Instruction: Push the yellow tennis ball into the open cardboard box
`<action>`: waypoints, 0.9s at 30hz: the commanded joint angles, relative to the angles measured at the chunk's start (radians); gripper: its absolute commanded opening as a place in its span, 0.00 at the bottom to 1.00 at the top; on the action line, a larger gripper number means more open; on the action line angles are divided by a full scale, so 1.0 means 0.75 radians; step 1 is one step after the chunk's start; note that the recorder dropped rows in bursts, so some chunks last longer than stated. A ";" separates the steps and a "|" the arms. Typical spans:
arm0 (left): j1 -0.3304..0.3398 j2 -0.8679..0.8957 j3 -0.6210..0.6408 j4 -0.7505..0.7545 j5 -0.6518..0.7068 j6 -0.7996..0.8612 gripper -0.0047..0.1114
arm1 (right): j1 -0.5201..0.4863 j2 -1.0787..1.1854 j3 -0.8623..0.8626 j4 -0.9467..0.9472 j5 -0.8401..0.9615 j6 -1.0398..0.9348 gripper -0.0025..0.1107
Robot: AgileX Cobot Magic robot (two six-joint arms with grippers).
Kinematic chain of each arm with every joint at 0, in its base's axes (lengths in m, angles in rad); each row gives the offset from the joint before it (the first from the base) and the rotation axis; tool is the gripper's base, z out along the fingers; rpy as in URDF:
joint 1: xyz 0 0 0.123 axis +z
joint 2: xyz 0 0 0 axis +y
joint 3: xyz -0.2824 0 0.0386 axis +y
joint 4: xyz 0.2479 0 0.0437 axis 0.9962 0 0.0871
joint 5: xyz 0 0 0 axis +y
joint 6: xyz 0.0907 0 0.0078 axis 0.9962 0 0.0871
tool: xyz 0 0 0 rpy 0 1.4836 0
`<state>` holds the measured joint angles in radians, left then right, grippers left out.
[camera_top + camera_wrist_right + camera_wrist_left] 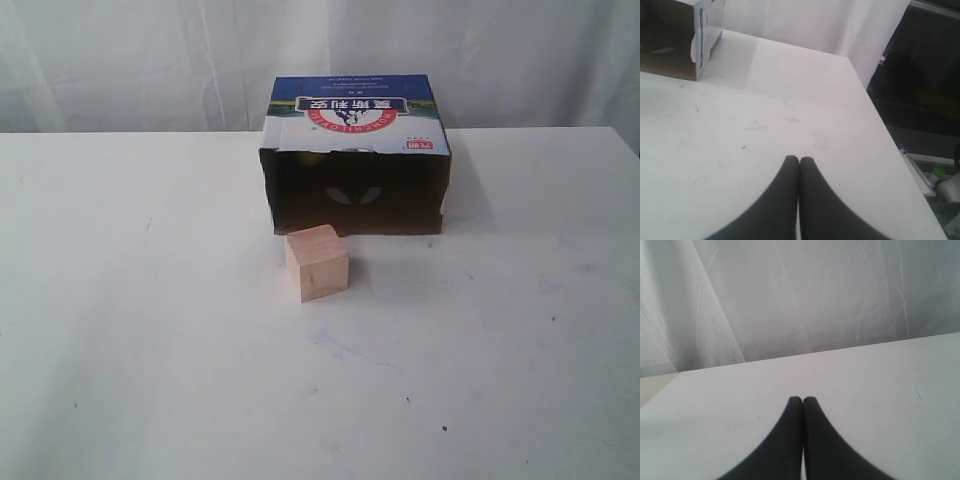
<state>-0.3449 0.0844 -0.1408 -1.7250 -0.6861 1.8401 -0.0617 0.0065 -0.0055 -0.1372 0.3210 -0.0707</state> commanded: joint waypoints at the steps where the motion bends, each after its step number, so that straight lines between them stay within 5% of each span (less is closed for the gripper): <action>1: 0.008 -0.006 0.003 -0.026 -0.002 -0.006 0.04 | -0.016 -0.009 0.007 0.024 -0.014 0.106 0.02; 24: 0.008 -0.006 0.000 -0.026 -0.027 -0.006 0.04 | -0.016 -0.009 0.007 0.014 -0.014 0.106 0.02; 27: 0.008 0.006 0.001 0.082 0.125 -0.028 0.04 | -0.016 -0.009 0.007 0.014 -0.011 0.103 0.02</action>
<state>-0.3449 0.0844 -0.1408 -1.7222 -0.6741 1.8401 -0.0684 0.0065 -0.0055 -0.1283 0.3210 0.0057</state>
